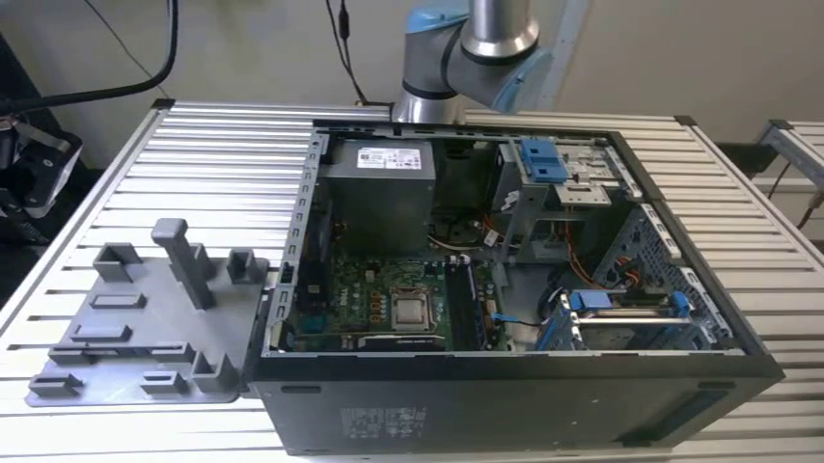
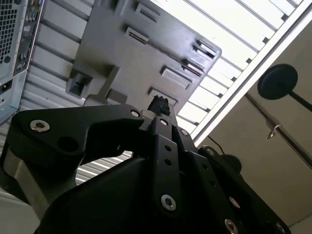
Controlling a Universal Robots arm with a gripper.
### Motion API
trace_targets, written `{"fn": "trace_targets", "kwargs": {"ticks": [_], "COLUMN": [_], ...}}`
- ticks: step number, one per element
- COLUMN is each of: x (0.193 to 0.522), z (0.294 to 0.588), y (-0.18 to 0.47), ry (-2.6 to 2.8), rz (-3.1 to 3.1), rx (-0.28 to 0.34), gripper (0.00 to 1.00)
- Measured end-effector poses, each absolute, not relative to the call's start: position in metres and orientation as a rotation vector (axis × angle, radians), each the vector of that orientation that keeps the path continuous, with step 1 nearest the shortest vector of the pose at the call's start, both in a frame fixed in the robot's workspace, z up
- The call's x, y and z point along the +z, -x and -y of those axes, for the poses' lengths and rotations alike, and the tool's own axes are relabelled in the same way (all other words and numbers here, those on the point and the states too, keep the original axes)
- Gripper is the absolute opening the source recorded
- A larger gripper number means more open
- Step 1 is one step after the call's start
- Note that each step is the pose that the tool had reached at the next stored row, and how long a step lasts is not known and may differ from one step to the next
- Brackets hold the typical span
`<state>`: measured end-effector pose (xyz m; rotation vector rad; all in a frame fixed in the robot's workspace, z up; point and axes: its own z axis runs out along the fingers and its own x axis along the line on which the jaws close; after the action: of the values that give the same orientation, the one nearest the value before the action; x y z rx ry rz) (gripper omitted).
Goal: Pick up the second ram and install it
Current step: 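Pick up the second ram and move it above second insertion slot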
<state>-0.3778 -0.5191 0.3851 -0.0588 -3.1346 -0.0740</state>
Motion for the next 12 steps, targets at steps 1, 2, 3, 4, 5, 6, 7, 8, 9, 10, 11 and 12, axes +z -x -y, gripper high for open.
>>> {"fn": "trace_targets", "kwargs": {"ticks": [1, 2, 3, 4, 5, 6, 7, 8, 9, 10, 11, 12], "x": [0.3851, 0.3851, 0.3851, 0.3851, 0.3851, 0.3851, 0.3851, 0.3851, 0.3851, 0.3851, 0.3851, 0.3851], "z": [0.5191, 0.5192, 0.5192, 0.5192, 0.5192, 0.5192, 0.5192, 0.5192, 0.5192, 0.5192, 0.5192, 0.5192], "y": [0.3778, 0.3779, 0.3778, 0.3778, 0.3778, 0.3778, 0.3778, 0.3778, 0.3778, 0.3778, 0.3778, 0.3778], "ry": [0.059, 0.059, 0.059, 0.059, 0.059, 0.059, 0.059, 0.059, 0.059, 0.059, 0.056, 0.049], "rz": [3.135, 3.135, 3.135, 3.135, 3.135, 3.135, 3.135, 3.135, 3.135, 3.135, 3.135, 3.135], "rx": [-0.074, -0.074, -0.074, -0.074, -0.074, -0.074, -0.074, -0.074, -0.074, -0.074, -0.074, -0.074], "gripper": [0.11, 0.11, 0.11, 0.11, 0.11, 0.11, 0.11, 0.11, 0.11, 0.11, 0.11, 0.11]}}
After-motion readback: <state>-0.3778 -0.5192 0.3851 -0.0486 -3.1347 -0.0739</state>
